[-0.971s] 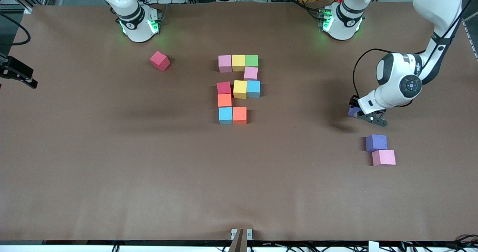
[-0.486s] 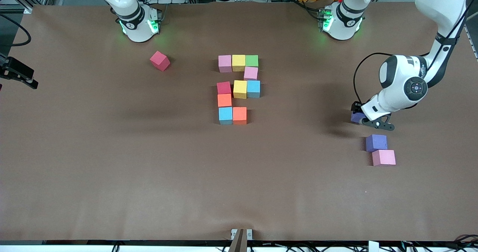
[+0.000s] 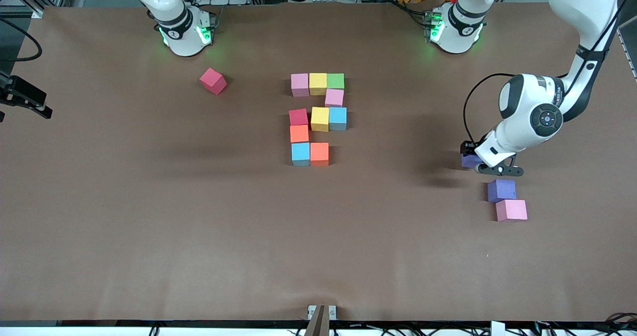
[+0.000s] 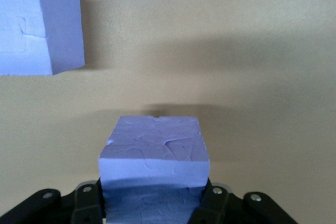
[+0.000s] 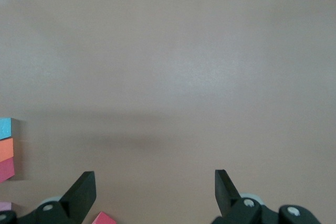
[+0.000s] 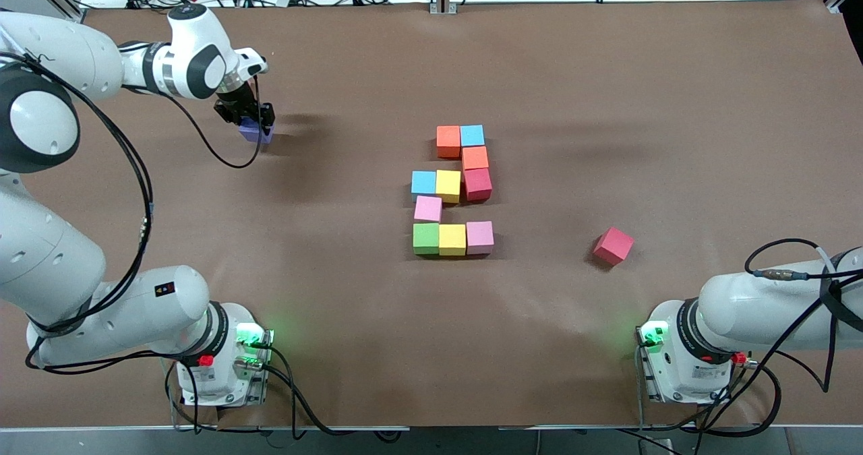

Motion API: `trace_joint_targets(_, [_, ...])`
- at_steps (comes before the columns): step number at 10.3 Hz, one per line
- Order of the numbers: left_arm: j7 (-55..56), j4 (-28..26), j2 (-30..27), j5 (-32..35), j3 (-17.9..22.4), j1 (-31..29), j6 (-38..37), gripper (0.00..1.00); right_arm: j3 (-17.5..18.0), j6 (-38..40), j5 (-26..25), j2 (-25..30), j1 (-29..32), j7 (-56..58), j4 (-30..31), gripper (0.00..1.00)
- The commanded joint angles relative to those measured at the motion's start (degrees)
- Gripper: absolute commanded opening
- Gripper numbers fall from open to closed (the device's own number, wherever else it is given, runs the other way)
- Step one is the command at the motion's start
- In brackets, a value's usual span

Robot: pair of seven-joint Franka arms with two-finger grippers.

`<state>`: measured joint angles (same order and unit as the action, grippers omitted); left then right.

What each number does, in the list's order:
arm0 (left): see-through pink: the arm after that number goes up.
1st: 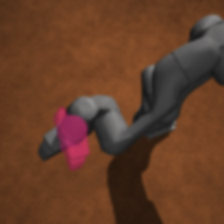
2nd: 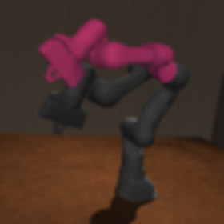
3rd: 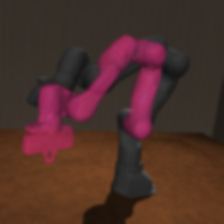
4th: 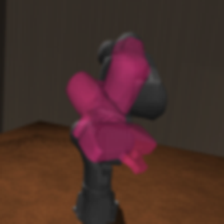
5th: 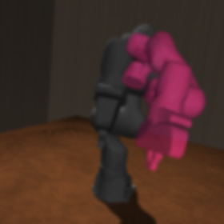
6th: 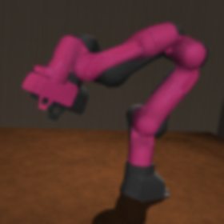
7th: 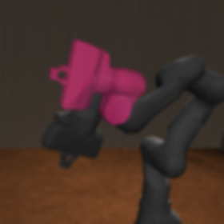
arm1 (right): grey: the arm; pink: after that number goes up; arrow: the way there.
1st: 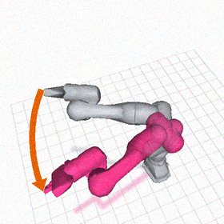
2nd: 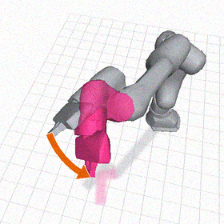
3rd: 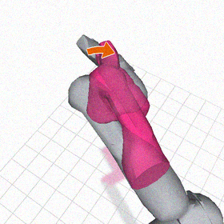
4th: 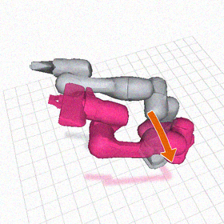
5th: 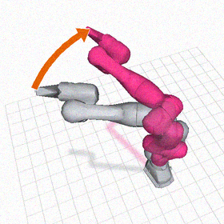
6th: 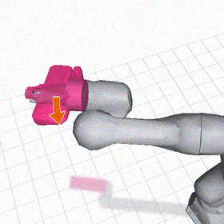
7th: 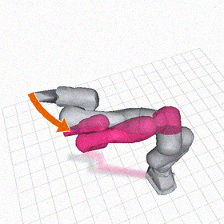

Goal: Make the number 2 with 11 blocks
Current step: 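Lift the purple cube and carry it toward the cube group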

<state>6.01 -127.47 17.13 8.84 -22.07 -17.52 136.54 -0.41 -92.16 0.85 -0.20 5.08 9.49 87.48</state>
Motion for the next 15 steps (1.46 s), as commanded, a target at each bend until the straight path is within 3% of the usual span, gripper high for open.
trace_joint_targets(1, [2.2,0.9,-0.8,-0.2,-0.2,-0.1,-1.4,0.42,0.4,0.1,0.8,-0.2,0.8,-0.4,-0.6,1.00])
trace_joint_targets(8, [11.1,3.8,-0.3,-4.2,-2.7,0.2,-2.3,0.40,0.3,0.1,0.8,-0.2,0.8,-0.4,-0.6,1.00])
trace_joint_targets(15, [29.8,8.6,2.7,-4.3,-3.4,6.0,-2.3,0.40,0.3,0.1,0.8,-0.2,0.9,-0.4,-0.6,1.00])
